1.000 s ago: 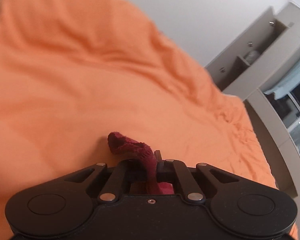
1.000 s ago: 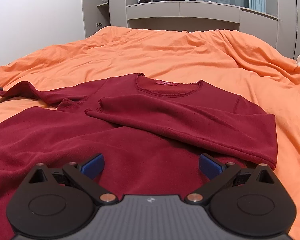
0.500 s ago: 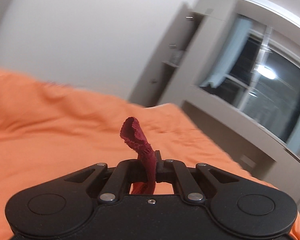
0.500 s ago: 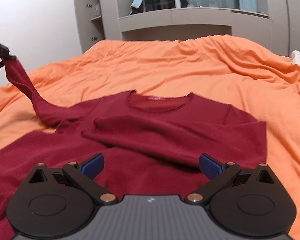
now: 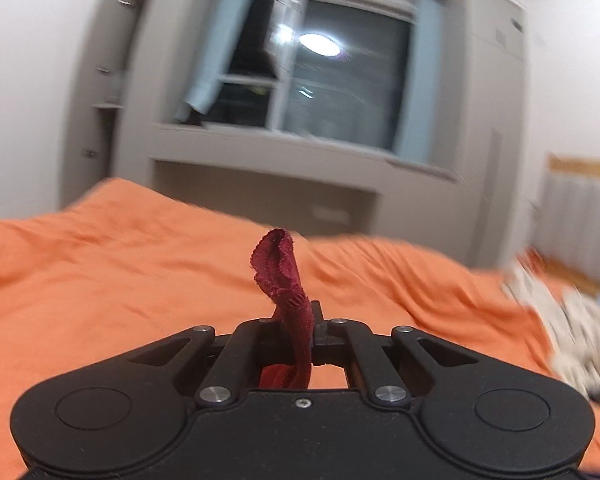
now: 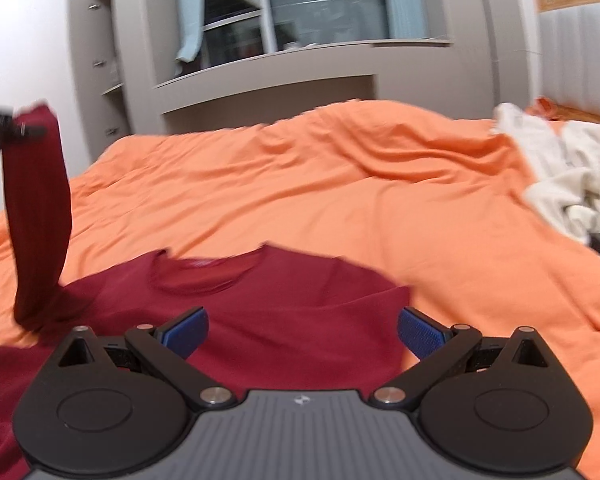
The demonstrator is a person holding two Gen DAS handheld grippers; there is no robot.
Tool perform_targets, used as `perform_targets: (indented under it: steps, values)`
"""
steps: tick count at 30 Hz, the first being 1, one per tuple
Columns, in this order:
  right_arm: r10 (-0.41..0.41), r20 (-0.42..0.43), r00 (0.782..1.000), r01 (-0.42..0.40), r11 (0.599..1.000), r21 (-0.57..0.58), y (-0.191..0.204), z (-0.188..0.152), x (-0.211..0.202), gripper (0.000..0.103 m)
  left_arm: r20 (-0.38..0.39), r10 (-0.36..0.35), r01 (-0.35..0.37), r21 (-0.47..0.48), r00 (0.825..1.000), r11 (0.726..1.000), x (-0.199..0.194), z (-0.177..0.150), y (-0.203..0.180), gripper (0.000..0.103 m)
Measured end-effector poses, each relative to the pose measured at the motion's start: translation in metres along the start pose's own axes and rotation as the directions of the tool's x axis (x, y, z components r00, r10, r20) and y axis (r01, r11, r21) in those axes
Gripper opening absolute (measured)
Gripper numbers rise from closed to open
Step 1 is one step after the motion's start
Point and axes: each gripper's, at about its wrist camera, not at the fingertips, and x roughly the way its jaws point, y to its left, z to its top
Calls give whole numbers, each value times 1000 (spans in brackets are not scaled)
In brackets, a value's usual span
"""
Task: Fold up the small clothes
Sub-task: 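Lift the sleeve with the left tool and fold it across the shirt body, then open the left tool to release the sleeve on the shirt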
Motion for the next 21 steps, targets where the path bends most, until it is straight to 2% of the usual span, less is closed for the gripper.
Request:
perform_targets:
  steps: [2, 5, 6, 9, 12, 14, 19, 20, 21]
  values:
    - [-34, 12, 999, 34, 999, 4, -10, 4, 0, 103, -67, -61, 64, 37, 996, 997, 12, -34, -29, 3]
    - [-72, 21, 997, 72, 997, 19, -25, 6, -1, 103, -187, -124, 141, 78, 974, 987, 33, -93, -61, 4]
    - [-78, 20, 997, 78, 997, 26, -29, 7, -1, 103, -224, -139, 162, 88, 965, 983, 41, -111, -69, 4]
    - [-88, 8, 996, 87, 995, 45, -39, 10, 1, 103, -352, -169, 210, 79, 921, 975, 66, -160, -80, 4]
    - [-94, 5, 996, 94, 994, 55, -43, 10, 0, 103, -426, -168, 217, 70, 889, 974, 78, -180, -79, 5]
    - [-95, 5, 995, 95, 994, 56, -45, 10, 0, 103, -440, -170, 221, 68, 882, 973, 77, -181, -77, 7]
    - [-92, -14, 996, 93, 995, 44, -39, 8, 6, 103, -453, -171, 214, 44, 875, 976, 70, -156, -68, 45]
    - [-93, -18, 996, 94, 995, 41, -38, 8, 8, 103, -458, -163, 205, 43, 874, 978, 70, -154, -64, 49]
    - [-95, -23, 995, 96, 995, 39, -36, 6, 9, 103, -460, -147, 191, 49, 876, 980, 64, -149, -63, 58]
